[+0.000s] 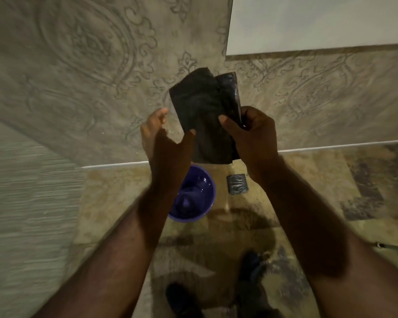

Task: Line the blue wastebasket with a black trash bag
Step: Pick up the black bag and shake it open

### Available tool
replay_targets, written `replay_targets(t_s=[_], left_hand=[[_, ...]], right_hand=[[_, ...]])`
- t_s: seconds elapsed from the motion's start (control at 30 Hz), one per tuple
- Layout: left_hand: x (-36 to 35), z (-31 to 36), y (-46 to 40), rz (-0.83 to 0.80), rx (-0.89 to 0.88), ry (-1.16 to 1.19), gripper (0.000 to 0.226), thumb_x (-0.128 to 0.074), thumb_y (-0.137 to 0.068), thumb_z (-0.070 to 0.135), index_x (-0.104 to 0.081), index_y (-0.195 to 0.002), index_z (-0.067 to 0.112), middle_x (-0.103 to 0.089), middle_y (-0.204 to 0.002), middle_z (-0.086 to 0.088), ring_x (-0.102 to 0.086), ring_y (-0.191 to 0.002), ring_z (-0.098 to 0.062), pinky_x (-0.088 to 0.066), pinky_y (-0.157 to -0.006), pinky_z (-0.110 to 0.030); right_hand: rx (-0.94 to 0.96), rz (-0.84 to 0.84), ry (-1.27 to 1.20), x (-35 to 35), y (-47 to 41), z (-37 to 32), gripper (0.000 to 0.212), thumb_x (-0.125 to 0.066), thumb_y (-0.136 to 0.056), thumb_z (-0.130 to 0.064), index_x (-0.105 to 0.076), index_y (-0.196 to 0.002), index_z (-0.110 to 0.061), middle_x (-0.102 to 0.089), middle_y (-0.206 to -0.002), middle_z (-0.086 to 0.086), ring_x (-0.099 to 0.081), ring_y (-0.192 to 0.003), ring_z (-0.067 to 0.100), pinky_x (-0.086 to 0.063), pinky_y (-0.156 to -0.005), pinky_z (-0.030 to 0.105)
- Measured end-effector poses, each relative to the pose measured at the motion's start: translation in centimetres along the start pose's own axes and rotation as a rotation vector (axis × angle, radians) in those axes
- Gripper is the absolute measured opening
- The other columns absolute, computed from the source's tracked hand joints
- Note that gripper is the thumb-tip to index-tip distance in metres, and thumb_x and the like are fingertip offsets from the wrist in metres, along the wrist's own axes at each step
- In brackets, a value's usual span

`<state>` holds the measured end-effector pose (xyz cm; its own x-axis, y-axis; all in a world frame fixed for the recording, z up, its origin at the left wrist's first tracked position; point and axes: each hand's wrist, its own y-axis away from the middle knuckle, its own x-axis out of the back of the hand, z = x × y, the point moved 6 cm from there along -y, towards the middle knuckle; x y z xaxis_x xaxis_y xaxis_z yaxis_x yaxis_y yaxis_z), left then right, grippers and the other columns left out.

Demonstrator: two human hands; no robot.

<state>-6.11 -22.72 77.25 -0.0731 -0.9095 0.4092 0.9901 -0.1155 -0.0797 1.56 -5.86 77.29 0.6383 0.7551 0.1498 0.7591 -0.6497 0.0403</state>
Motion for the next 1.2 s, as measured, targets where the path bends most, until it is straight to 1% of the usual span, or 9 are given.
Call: replay_targets(t_s=[0.1,0.2,0.27,0.33,0.43,0.57,0.73,1.0,1.2], left_hand=[[1.1,3.5,1.5,-0.159,-0.111,-0.042,0.038,-0.059,-0.092,0.037,-0.059,-0.127,0.023,-0.064,-0.12,0.001,-0.062,-0.099,-0.006,-0.046,-0.081,-0.007],[1.9,5.3,2.2,-0.294,0.054,0.209,0.038,-0.044,-0.085,0.062,-0.067,-0.105,0.04,-0.071,-0.111,0.005,-0.069,-0.1,-0.012,-0.055,-0.091,-0.04],[3.2,7.1,2.6,-0.292,0.054,0.221,0.042,-0.039,-0.086,0.065,-0.069,-0.093,0.038,-0.074,-0.1,0.003,-0.071,-0.094,-0.016,-0.056,-0.085,-0.048],[4.7,8.7,2.9,-0.271,0.058,0.237,0.044,-0.044,-0.088,0.061,-0.072,-0.088,0.027,-0.074,-0.089,-0.003,-0.072,-0.088,-0.019,-0.057,-0.081,-0.049],[6.6,9.6,3.3,-0.259,0.17,0.357,0.034,-0.058,-0.089,0.046,-0.072,-0.093,0.016,-0.075,-0.093,-0.011,-0.072,-0.089,-0.024,-0.059,-0.079,-0.043],[8.1,10.8,3.2,-0.323,0.197,0.423,0.03,-0.054,-0.097,0.028,-0.067,-0.109,0.004,-0.072,-0.101,-0.018,-0.072,-0.093,-0.03,-0.059,-0.067,-0.036],[9.2,11.6,2.8,-0.284,0.225,0.436,0.023,-0.051,-0.099,0.026,-0.068,-0.107,0.012,-0.075,-0.097,-0.011,-0.074,-0.086,-0.023,-0.061,-0.065,-0.038],[11.8,10.1,1.2,-0.135,0.172,0.393,0.017,-0.06,-0.094,0.025,-0.07,-0.107,0.018,-0.076,-0.094,-0.003,-0.074,-0.088,-0.017,-0.06,-0.072,-0.033],[14.2,9.9,0.7,-0.014,0.168,0.421,0.014,-0.071,-0.086,0.021,-0.072,-0.099,0.016,-0.076,-0.09,-0.004,-0.073,-0.083,-0.018,-0.06,-0.075,-0.038]], right_hand=[[0.075,-0.027,0.055,-1.4,1.8,-3.9,0.018,-0.07,-0.087,-0.029,-0.068,-0.09,-0.011,-0.071,-0.087,0.011,-0.071,-0.082,0.028,-0.059,-0.07,0.051],[0.088,-0.079,-0.009,-2.5,3.6,-6.7,0.019,-0.063,-0.093,-0.024,-0.07,-0.087,-0.007,-0.074,-0.079,0.009,-0.073,-0.073,0.027,-0.06,-0.068,0.051],[0.074,-0.112,-0.045,-3.0,4.8,-8.3,0.024,-0.059,-0.096,-0.025,-0.071,-0.082,-0.009,-0.073,-0.073,0.007,-0.074,-0.069,0.027,-0.06,-0.066,0.054],[0.084,-0.139,-0.042,-3.4,5.6,-9.8,0.033,-0.057,-0.096,-0.029,-0.071,-0.081,-0.004,-0.072,-0.074,0.015,-0.073,-0.071,0.034,-0.057,-0.065,0.059],[0.082,-0.223,-0.051,-3.8,6.4,-11.9,0.044,-0.052,-0.094,-0.034,-0.066,-0.089,0.008,-0.067,-0.083,0.031,-0.069,-0.077,0.046,-0.054,-0.064,0.063],[0.095,-0.262,-0.025,-3.4,6.7,-14.1,0.028,-0.053,-0.097,-0.021,-0.068,-0.098,0.003,-0.07,-0.091,0.024,-0.07,-0.085,0.035,-0.058,-0.079,0.054],[0.108,-0.264,-0.07,-2.9,6.6,-15.9,0.021,-0.057,-0.096,-0.014,-0.069,-0.1,0.003,-0.072,-0.085,0.014,-0.072,-0.075,0.02,-0.058,-0.066,0.034],[0.063,-0.078,0.014,1.4,5.9,-16.3,0.02,-0.061,-0.094,-0.023,-0.07,-0.094,-0.004,-0.073,-0.084,0.015,-0.071,-0.071,0.021,-0.059,-0.06,0.034],[-0.009,0.224,0.103,6.3,4.1,-14.3,0.017,-0.068,-0.089,-0.026,-0.069,-0.076,-0.014,-0.067,-0.069,0.001,-0.06,-0.063,0.014,-0.055,-0.064,0.037]])
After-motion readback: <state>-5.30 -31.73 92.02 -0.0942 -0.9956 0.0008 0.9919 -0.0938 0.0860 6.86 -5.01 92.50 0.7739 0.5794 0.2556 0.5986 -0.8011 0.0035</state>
